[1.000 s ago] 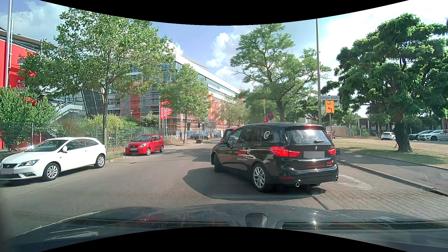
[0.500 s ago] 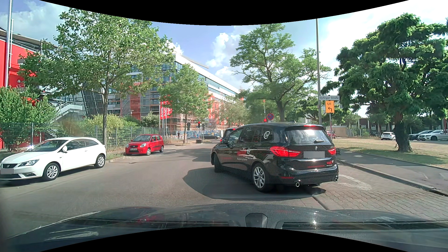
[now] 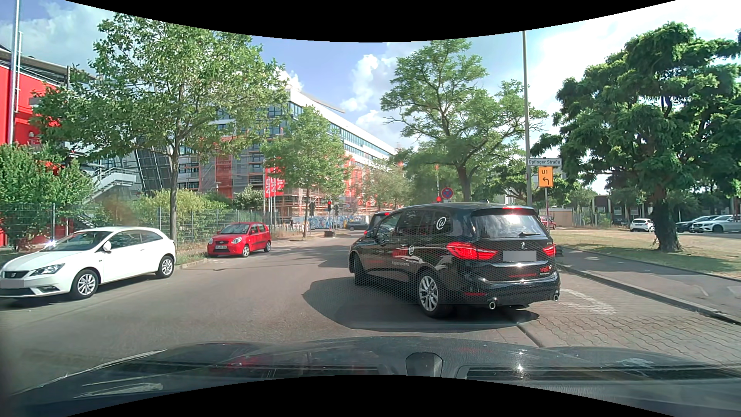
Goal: Follow the waypoints while adhering to traffic rules and regulations
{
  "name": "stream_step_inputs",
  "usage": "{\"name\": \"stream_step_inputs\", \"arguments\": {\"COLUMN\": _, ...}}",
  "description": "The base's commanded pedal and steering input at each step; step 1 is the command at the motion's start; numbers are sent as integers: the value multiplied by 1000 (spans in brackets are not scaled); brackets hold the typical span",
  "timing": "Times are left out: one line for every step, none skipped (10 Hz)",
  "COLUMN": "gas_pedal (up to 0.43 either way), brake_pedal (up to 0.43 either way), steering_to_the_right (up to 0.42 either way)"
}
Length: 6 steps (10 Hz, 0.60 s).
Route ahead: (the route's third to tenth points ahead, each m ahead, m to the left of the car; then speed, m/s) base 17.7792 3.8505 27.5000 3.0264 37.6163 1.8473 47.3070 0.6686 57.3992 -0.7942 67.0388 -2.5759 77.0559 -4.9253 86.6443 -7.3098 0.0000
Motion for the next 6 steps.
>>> {"name": "stream_step_inputs", "arguments": {"gas_pedal": 0, "brake_pedal": 268, "steering_to_the_right": 0}}
{"name": "stream_step_inputs", "arguments": {"gas_pedal": 0, "brake_pedal": 268, "steering_to_the_right": 0}}
{"name": "stream_step_inputs", "arguments": {"gas_pedal": 0, "brake_pedal": 268, "steering_to_the_right": 0}}
{"name": "stream_step_inputs", "arguments": {"gas_pedal": 0, "brake_pedal": 268, "steering_to_the_right": 0}}
{"name": "stream_step_inputs", "arguments": {"gas_pedal": 0, "brake_pedal": 268, "steering_to_the_right": 0}}
{"name": "stream_step_inputs", "arguments": {"gas_pedal": 0, "brake_pedal": 268, "steering_to_the_right": 0}}
